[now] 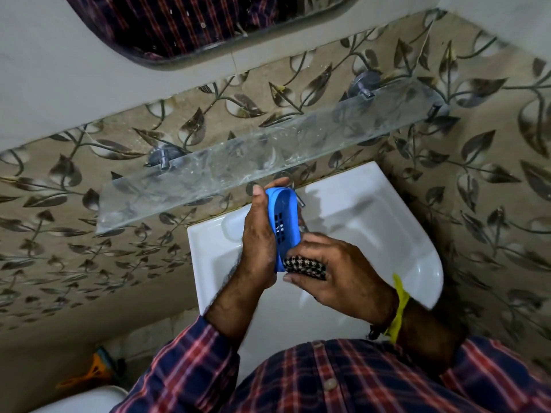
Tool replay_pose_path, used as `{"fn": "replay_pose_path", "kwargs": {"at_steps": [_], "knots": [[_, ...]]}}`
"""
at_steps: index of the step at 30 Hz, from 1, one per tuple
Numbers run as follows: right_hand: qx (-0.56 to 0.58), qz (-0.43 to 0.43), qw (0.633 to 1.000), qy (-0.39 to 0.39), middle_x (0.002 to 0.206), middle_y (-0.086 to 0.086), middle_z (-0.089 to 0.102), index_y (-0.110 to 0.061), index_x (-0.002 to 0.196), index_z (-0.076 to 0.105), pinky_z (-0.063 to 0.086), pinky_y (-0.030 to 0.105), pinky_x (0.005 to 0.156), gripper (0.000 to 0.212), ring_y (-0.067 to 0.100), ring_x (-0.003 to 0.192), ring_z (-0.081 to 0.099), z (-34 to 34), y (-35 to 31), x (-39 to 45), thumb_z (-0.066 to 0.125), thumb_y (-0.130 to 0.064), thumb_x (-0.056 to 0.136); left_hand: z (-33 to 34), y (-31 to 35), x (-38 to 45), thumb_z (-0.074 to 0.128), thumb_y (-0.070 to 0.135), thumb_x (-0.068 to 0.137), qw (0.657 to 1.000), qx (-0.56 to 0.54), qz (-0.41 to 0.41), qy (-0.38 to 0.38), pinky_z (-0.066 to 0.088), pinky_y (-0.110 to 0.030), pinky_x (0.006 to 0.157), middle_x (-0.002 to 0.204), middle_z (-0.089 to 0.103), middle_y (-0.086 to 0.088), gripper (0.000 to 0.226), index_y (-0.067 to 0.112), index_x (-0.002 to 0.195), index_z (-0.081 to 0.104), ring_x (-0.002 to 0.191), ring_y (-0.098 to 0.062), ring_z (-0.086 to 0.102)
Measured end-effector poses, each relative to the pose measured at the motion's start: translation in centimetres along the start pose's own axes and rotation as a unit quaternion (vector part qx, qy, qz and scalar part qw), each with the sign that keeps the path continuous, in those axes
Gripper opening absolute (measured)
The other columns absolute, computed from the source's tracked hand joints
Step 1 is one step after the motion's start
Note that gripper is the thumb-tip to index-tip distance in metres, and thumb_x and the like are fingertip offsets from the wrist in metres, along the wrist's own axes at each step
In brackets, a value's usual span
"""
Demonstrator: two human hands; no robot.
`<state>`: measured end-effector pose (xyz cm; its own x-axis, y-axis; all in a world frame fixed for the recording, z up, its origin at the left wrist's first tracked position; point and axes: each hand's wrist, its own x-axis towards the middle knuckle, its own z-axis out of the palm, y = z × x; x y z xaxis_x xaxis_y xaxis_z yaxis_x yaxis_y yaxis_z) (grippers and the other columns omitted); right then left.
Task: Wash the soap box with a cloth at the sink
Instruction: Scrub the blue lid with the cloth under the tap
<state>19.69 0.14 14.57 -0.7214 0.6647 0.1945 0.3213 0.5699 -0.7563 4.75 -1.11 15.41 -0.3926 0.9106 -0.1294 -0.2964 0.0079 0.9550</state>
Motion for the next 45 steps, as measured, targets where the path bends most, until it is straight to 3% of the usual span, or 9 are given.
{"fn": "replay_pose_path", "kwargs": {"at_steps": [6,9,13,17,24,30,40,42,45], "knots": [[0.110,0.031,0.991,0.067,0.087,-0.009,0.062,-0.013,0.093,0.071,0.057,0.038,0.063,0.013,0.009,0.072,0.063,0.3,-0.4,0.5,0.076,-0.022,0.084,-0.1,0.3,0.4,0.024,0.083,0.090,0.996,0.023,-0.079,0.018,0.059,-0.031,0.069,0.087,0.077,-0.006,0.079,0.028,0.097,0.081,0.074,-0.019,0.073],[0.311,0.158,0.935,0.063,0.078,0.019,0.067,-0.005,0.090,0.071,0.058,0.043,0.052,0.009,0.033,0.062,0.067,-0.4,0.0,1.0,0.076,-0.012,0.085,-1.1,-0.8,-1.0,0.023,0.072,0.096,0.981,0.174,0.082,0.010,0.050,-0.039,0.108,0.147,0.057,-0.004,0.066,0.037,0.146,0.048,0.132,-0.013,0.057],[0.484,0.252,0.837,0.031,0.067,0.019,0.059,0.002,0.089,0.071,0.048,0.027,0.047,0.015,0.019,0.049,0.055,-2.2,0.7,1.6,0.076,-0.010,0.081,-4.3,-4.3,-2.4,0.038,0.058,0.102,0.832,0.419,0.340,-0.133,0.018,-0.051,0.124,0.171,0.011,-0.007,0.071,0.023,0.160,0.020,0.157,-0.033,0.012],[0.564,0.294,0.770,-0.044,0.084,0.023,0.046,-0.003,0.091,0.073,0.042,0.025,0.044,0.018,0.022,0.048,0.045,-2.8,0.4,2.3,0.072,-0.014,0.077,-3.8,-4.6,-1.1,0.028,0.062,0.102,0.783,0.444,0.414,-0.138,0.013,-0.057,0.124,0.167,0.024,-0.005,0.071,0.019,0.159,0.023,0.155,-0.033,0.021],[0.579,0.287,0.763,-0.009,0.096,0.023,0.047,0.015,0.109,0.060,0.042,0.026,0.049,0.045,0.024,0.064,0.046,-2.2,-0.1,2.6,0.074,-0.014,0.077,-2.4,-5.1,-0.5,0.016,0.049,0.108,0.848,0.365,0.382,-0.039,0.036,-0.049,0.114,0.142,0.051,-0.005,0.057,0.015,0.145,0.043,0.138,-0.021,0.045],[0.588,0.262,0.765,-0.008,0.071,0.009,0.069,0.002,0.094,0.072,0.051,0.020,0.048,0.013,0.017,0.057,0.065,-1.3,-0.6,1.7,0.070,-0.001,0.082,-1.8,-4.8,-1.1,0.019,0.049,0.109,0.891,0.310,0.331,-0.011,0.038,-0.031,0.107,0.141,0.051,0.018,0.058,0.014,0.145,0.048,0.131,-0.017,0.051],[0.489,0.225,0.842,0.048,0.073,0.012,0.070,-0.006,0.088,0.073,0.056,0.039,0.059,0.003,0.022,0.063,0.066,-0.9,-1.3,1.8,0.073,-0.006,0.085,-0.3,-2.8,-2.0,0.032,0.077,0.094,0.982,0.155,0.106,-0.011,0.036,-0.069,0.108,0.129,0.058,-0.035,0.091,0.003,0.145,0.049,0.127,-0.051,0.053],[0.498,0.240,0.831,0.064,0.086,0.025,0.070,-0.004,0.095,0.073,0.056,0.056,0.067,0.011,0.034,0.073,0.067,-0.9,-1.3,1.9,0.074,-0.010,0.086,-0.2,-2.9,-2.6,0.029,0.084,0.088,0.985,0.157,0.069,-0.035,0.031,-0.064,0.116,0.147,0.047,-0.033,0.100,0.011,0.156,0.034,0.141,-0.046,0.041],[0.506,0.225,0.829,0.069,0.088,0.019,0.075,-0.002,0.099,0.074,0.058,0.037,0.069,0.014,0.027,0.079,0.072,-0.8,-1.5,2.3,0.073,-0.007,0.086,-0.2,-3.1,-3.1,0.022,0.084,0.088,0.983,0.162,0.063,-0.061,0.028,-0.055,0.122,0.156,0.045,-0.015,0.097,0.019,0.159,0.027,0.147,-0.027,0.040]]}}
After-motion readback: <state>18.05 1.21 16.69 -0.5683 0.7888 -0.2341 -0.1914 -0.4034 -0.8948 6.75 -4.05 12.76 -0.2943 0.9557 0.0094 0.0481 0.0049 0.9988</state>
